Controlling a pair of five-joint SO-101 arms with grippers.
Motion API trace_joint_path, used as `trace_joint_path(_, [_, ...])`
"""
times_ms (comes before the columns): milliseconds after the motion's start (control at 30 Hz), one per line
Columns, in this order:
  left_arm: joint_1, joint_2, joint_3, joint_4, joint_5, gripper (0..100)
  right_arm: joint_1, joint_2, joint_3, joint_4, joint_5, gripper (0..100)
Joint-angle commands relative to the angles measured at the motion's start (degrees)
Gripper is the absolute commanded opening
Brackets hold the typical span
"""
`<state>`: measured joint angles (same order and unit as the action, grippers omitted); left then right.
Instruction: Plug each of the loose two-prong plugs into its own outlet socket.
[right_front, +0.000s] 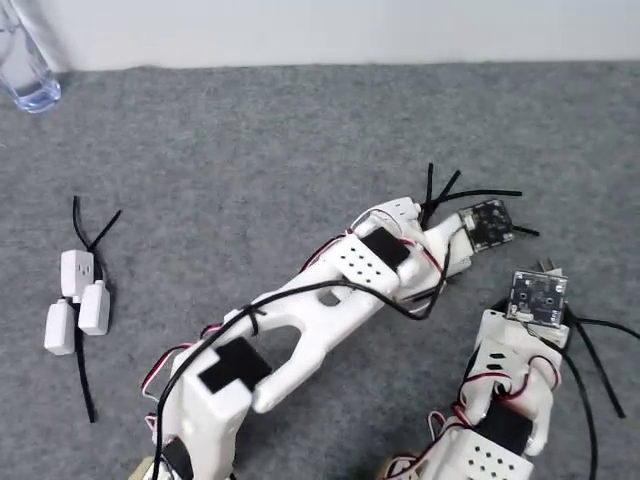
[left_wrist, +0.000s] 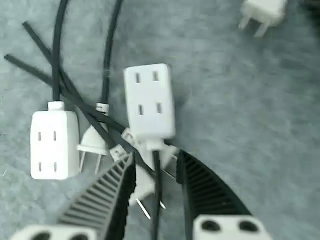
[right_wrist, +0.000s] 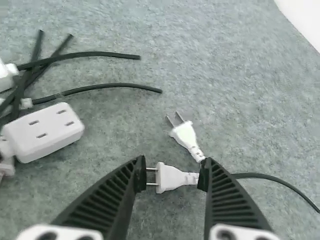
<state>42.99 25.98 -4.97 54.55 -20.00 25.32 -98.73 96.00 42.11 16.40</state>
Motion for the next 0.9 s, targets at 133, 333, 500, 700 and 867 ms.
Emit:
trace_joint_path(133, [-0.4,6.0,-4.8,-8.0,-1.0,13,-0.8,-0.2,0.7,-1.0,-0.2,17.2])
trace_joint_path(333, [-0.2,14.0,-17.5,-3.2,-1.0,13,-0.8,-0.2,0.7,-1.0,-0.1,17.2])
trace_joint_path(500, [0.5,22.9,-31.3,3.8,-1.0,13,-0.9,-0.2,0.7,-0.9,-0.1,17.2])
trace_joint_path(700, [0.7,33.0,-50.0,14.2,-1.1,13,-1.0,-0.2,0.7,-1.0,-0.1,17.2])
trace_joint_path(867, [0.7,40.7,-64.1,21.4,-1.1,13,-1.0,-0.2,0.7,-0.9,-0.1,17.2])
